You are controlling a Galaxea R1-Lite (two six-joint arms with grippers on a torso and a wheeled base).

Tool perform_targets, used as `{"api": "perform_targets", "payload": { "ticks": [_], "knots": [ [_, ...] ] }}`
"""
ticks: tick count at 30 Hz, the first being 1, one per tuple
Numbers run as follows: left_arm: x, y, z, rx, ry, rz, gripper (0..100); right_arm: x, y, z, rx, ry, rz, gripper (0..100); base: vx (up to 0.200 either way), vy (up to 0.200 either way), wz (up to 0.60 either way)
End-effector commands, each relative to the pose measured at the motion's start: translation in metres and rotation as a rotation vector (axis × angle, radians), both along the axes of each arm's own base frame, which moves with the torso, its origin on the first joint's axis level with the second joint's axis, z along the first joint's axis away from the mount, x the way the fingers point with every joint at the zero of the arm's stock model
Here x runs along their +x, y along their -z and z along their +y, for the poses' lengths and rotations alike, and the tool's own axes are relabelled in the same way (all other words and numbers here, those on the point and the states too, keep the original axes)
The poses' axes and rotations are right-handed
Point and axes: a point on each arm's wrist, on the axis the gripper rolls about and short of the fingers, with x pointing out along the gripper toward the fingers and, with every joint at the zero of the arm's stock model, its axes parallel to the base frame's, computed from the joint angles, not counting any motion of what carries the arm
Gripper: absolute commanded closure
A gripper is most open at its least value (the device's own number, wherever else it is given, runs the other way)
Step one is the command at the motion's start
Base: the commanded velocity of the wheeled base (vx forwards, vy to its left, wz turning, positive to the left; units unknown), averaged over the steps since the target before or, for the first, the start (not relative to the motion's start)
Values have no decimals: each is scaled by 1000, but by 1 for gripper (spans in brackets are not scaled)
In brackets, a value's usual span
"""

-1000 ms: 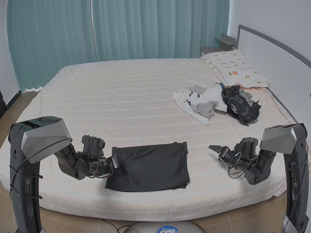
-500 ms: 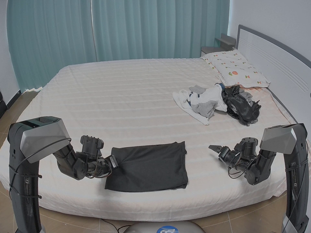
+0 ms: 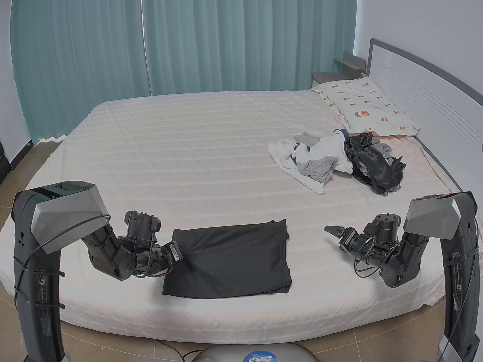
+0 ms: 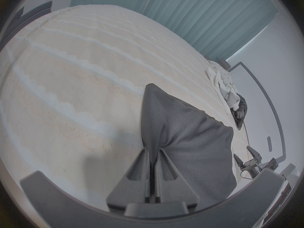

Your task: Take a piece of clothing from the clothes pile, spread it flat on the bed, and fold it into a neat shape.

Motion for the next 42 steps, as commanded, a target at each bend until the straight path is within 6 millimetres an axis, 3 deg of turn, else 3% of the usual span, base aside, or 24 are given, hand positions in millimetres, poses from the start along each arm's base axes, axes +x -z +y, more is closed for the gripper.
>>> {"api": "perform_targets", "payload": {
  "ticks": [1,42],
  "knots": [
    [0,0,0,-1,-1,-1,100,0,0,0,0,1,0,0,0,0,0],
    [-9,-8,14,-31,-67,23,100,0,1,0,0,1,0,0,0,195,0]
  ]
}}
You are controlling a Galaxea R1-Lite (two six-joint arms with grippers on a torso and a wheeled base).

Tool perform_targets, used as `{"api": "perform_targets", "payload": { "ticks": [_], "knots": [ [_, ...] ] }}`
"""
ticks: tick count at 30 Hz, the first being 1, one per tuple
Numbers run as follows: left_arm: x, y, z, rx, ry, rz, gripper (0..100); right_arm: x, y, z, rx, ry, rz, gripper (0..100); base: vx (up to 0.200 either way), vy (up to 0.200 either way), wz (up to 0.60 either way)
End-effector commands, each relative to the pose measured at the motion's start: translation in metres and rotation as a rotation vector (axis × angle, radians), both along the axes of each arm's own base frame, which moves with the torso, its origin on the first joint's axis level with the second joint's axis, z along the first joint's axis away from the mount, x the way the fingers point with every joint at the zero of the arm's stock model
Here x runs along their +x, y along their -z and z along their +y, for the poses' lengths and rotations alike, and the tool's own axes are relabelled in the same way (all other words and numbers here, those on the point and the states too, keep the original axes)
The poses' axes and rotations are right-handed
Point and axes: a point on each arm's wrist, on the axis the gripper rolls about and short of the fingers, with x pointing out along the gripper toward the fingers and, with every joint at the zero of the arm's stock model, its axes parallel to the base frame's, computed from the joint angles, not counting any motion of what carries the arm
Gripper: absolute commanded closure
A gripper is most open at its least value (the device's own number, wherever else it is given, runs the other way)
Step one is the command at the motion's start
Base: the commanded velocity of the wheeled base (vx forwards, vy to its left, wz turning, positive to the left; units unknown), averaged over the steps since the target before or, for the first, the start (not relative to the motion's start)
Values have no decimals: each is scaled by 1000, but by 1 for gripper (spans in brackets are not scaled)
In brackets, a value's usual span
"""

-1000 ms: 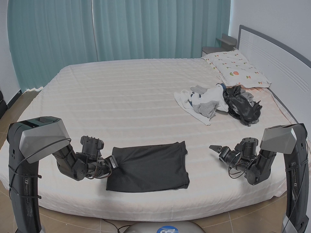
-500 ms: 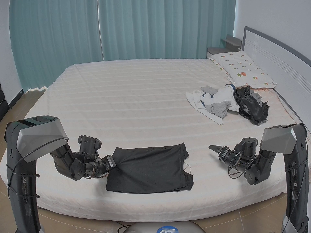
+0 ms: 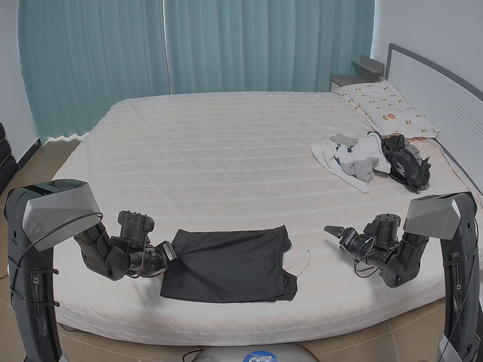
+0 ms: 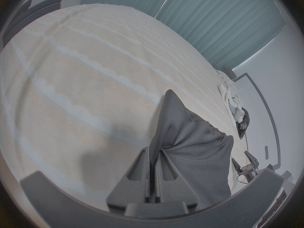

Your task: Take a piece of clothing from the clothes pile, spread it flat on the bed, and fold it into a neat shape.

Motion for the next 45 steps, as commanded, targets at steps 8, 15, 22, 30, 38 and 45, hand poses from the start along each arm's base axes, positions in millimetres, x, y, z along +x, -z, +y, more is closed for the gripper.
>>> {"api": "perform_targets", "payload": {
  "ticks": [8,15,22,30,38,45],
  "knots": [
    [-3,-1,1,1,-2,6,100,0,0,0,0,-1,1,0,0,200,0],
    [-6,-2,1,3,2,9,100,0,0,0,0,-1,1,0,0,171,0],
    [-7,-1,2,5,2,15,100,0,0,0,0,-1,1,0,0,0,0],
    [-17,-4,3,-6,11,12,0,0,0,0,0,-1,-1,0,0,0,0],
    [28,-17,10,-51,-52,-162,0,1,0,0,1,-1,-2,0,0,0,0],
    [49,1,3,-55,-48,-183,0,1,0,1,0,-3,-4,0,0,0,0]
  ]
}}
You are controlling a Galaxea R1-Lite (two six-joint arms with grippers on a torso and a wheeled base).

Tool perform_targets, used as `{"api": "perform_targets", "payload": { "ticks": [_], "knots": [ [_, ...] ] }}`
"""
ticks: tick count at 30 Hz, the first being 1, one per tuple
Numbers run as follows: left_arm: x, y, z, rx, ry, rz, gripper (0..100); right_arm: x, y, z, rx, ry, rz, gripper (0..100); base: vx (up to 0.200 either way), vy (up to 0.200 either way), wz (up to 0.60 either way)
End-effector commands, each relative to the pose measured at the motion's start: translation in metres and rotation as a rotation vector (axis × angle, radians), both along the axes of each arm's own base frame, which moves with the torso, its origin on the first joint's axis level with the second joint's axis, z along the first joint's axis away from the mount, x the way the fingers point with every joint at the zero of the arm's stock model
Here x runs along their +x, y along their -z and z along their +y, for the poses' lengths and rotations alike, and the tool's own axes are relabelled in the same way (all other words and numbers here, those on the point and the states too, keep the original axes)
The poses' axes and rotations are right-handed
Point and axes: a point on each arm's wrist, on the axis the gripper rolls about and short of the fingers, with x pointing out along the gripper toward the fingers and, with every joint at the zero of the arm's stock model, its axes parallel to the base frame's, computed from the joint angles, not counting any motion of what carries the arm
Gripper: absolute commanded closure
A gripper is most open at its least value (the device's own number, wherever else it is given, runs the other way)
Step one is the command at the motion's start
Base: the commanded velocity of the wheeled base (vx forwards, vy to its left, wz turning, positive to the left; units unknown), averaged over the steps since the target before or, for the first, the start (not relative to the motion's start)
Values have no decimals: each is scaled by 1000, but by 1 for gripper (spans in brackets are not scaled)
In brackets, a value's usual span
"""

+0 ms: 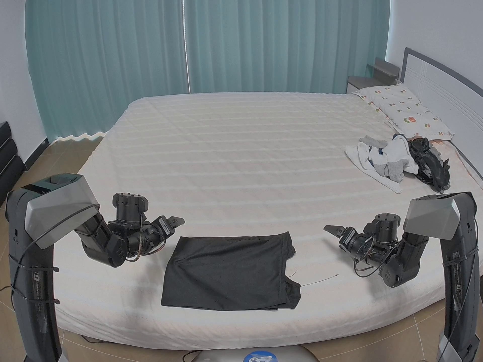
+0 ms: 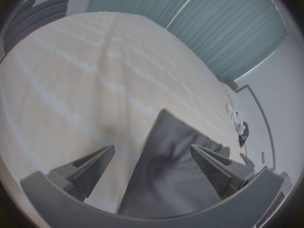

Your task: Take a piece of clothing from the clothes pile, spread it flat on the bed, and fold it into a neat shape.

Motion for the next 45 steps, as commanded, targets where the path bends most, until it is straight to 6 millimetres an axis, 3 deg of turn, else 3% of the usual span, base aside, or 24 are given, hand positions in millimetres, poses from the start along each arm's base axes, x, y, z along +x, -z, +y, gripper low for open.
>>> {"api": "perform_targets", "payload": {
  "ticks": [1,9,16,20,29,33,45],
  "knots": [
    [12,26,-5,6,0,17,0,0,0,1,0,-2,0,0,0,0,0],
    [13,27,-4,-8,-22,26,0,0,1,2,-1,-6,1,0,0,0,0],
    [30,24,-5,-6,-24,-8,0,-1,1,2,-2,-8,0,0,0,0,0],
    [18,15,0,-4,-26,35,0,-2,1,2,-1,-8,-14,0,0,0,0],
    [14,5,4,-5,-51,41,0,-2,3,3,-2,-10,-8,0,0,0,0],
    [12,4,12,-15,-59,43,0,-2,3,3,-2,-10,-9,0,0,200,0],
    [6,9,9,-9,-50,69,0,-1,3,3,-2,-10,-9,0,0,167,0]
  ]
}}
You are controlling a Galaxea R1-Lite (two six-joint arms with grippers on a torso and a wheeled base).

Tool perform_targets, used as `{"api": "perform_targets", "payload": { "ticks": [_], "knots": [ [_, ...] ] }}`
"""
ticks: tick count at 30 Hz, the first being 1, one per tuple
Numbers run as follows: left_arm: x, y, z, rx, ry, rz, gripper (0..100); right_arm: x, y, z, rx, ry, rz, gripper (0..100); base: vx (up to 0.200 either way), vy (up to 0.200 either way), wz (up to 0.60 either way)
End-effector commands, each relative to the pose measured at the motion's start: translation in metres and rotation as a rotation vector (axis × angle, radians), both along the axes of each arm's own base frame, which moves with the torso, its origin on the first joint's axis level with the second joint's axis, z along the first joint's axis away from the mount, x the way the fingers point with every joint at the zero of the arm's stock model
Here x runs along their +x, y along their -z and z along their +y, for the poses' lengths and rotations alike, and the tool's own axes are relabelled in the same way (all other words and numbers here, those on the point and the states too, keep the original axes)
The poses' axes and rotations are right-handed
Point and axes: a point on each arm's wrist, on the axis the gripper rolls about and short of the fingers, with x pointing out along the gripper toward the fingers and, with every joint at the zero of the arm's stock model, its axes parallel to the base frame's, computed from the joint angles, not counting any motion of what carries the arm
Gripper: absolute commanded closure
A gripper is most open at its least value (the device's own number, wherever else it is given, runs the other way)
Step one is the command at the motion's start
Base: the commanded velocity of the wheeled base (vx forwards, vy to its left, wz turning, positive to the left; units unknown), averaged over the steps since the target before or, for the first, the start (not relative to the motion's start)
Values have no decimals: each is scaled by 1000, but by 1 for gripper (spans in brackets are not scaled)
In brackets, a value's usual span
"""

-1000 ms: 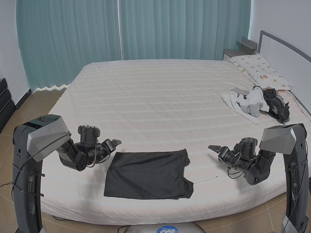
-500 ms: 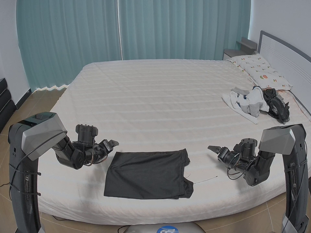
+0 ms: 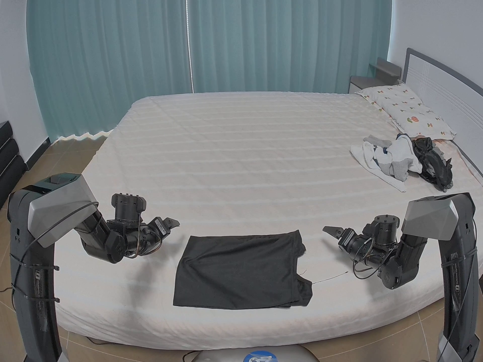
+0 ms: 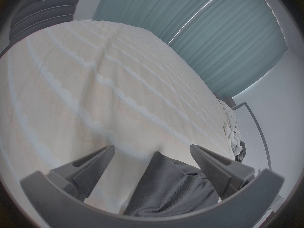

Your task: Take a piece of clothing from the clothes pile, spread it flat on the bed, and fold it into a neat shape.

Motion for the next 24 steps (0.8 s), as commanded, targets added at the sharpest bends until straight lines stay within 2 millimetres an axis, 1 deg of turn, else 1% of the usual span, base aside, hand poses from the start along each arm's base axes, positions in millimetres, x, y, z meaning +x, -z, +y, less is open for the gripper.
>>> {"api": "perform_targets", "payload": {
  "ticks": [1,3,5,6,7,8,10,12,13,14,15,18,24],
  "knots": [
    [-2,2,-4,4,11,3,0,0,1,0,0,-1,1,0,0,0,0],
    [0,1,-10,2,28,-6,0,2,0,0,0,0,-5,0,0,0,0],
    [5,-5,-19,-9,57,-36,0,2,-1,1,4,-3,-7,0,0,0,0],
    [5,-5,-19,-9,57,-36,0,2,-1,1,4,-3,-7,0,0,0,0],
    [10,-9,-26,-28,84,-57,0,0,-1,8,4,-22,-6,0,0,0,0],
    [12,-10,-32,-40,109,-64,0,-1,0,13,2,-33,-6,0,0,0,0],
    [15,-8,-43,-47,140,-75,0,-1,0,14,3,-37,-6,0,0,0,0],
    [18,-6,-50,-48,153,-79,0,-1,0,14,3,-37,-4,0,0,0,0],
    [18,-4,-52,-45,155,-78,0,-1,0,14,3,-37,-4,0,0,0,0],
    [19,4,-54,-33,160,-73,0,-1,0,14,3,-37,-4,0,0,0,0],
    [21,9,-55,-31,159,-71,0,-1,0,14,4,-37,-5,0,0,0,0],
    [25,11,-57,-28,154,-75,0,-1,0,15,4,-37,-5,0,0,0,0],
    [24,19,-63,-18,173,-63,0,-2,0,15,3,-37,-4,0,0,0,0]
  ]
}}
